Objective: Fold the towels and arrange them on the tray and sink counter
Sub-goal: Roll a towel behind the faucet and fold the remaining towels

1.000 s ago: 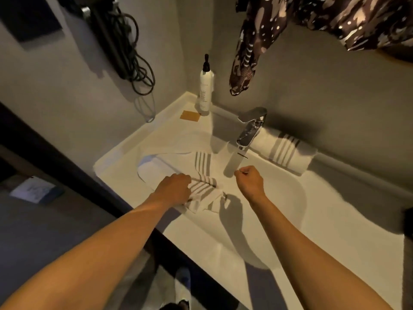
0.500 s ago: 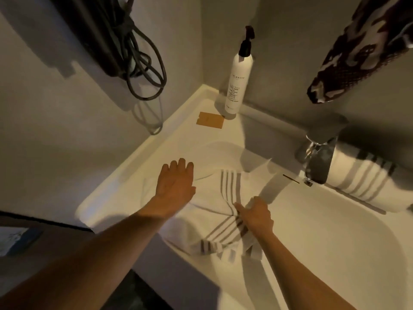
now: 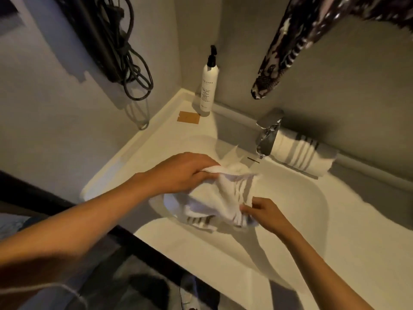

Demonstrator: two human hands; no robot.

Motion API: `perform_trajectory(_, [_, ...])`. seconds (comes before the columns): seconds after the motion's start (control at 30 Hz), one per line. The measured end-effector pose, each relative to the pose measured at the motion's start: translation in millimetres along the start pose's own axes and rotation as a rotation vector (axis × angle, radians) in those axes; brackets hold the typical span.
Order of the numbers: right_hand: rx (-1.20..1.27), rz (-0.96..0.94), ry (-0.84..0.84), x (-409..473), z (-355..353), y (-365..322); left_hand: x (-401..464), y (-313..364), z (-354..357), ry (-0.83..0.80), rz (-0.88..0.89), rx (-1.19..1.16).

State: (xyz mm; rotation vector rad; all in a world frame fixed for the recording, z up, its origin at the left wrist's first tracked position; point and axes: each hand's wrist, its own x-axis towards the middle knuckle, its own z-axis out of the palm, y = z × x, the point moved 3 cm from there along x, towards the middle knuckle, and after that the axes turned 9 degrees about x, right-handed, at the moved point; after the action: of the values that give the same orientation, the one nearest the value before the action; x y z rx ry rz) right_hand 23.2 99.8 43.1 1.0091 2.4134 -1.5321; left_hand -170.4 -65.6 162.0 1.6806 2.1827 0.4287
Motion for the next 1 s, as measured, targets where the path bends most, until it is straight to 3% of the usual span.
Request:
perform_trajectory(0.2, [-0.062, -0.093, 0.144, -139.2, -117.8, -7.5, -5.0, 139.8, -35.6, 0.301, 0.155, -0.099])
perform_trajectory(0.27, [0.121, -0.177, 0.283, -176.1, -155.6, -18.0, -0.9, 177.0, -46.1, 0.374, 0.159, -0.115])
perform_trajectory(0.33, [0.465, -0.240, 0.499, -226.0, -196.0, -22.2, 0.2, 232.7, -55.7, 0.430, 0.218, -0.088])
perform_trajectory(0.43, [0.694, -0.244, 0.546, -245.3, -217.8, -37.9, 5.6, 247.0, -58.8, 0.498, 0.157, -0.093])
perform_trajectory(0.53, [0.446, -0.340, 0.572, -282.3, -240.3, -44.4, 12.2, 253.1, -50.6, 0.528, -0.013, -0.148])
perform_trajectory(0.6, [0.297, -0.468, 0.629, -304.0, -250.4, -50.8, 12.8, 264.1, -44.1, 0.455, -0.022, -0.184])
perform_trajectory(0.73, [0.054, -0.607, 0.557, -315.6, -249.6, -70.2, 18.1, 343.1, -27.4, 0.155, 0.322, -0.352])
perform_trajectory(0.8, [0.048, -0.629, 0.534, -315.3, -240.4, -69.9, 25.0, 376.2, -23.4, 0.133, 0.366, -0.379])
perform_trajectory(0.9, [0.149, -0.594, 0.546, -314.6, -237.0, -53.8, 33.4, 382.5, -30.0, 0.167, 0.427, -0.313])
perform_trajectory(1.0, [0.164, -0.323, 0.377, -288.9, -221.1, -9.9, 38.0, 362.3, -39.4, 0.339, 0.357, -0.384])
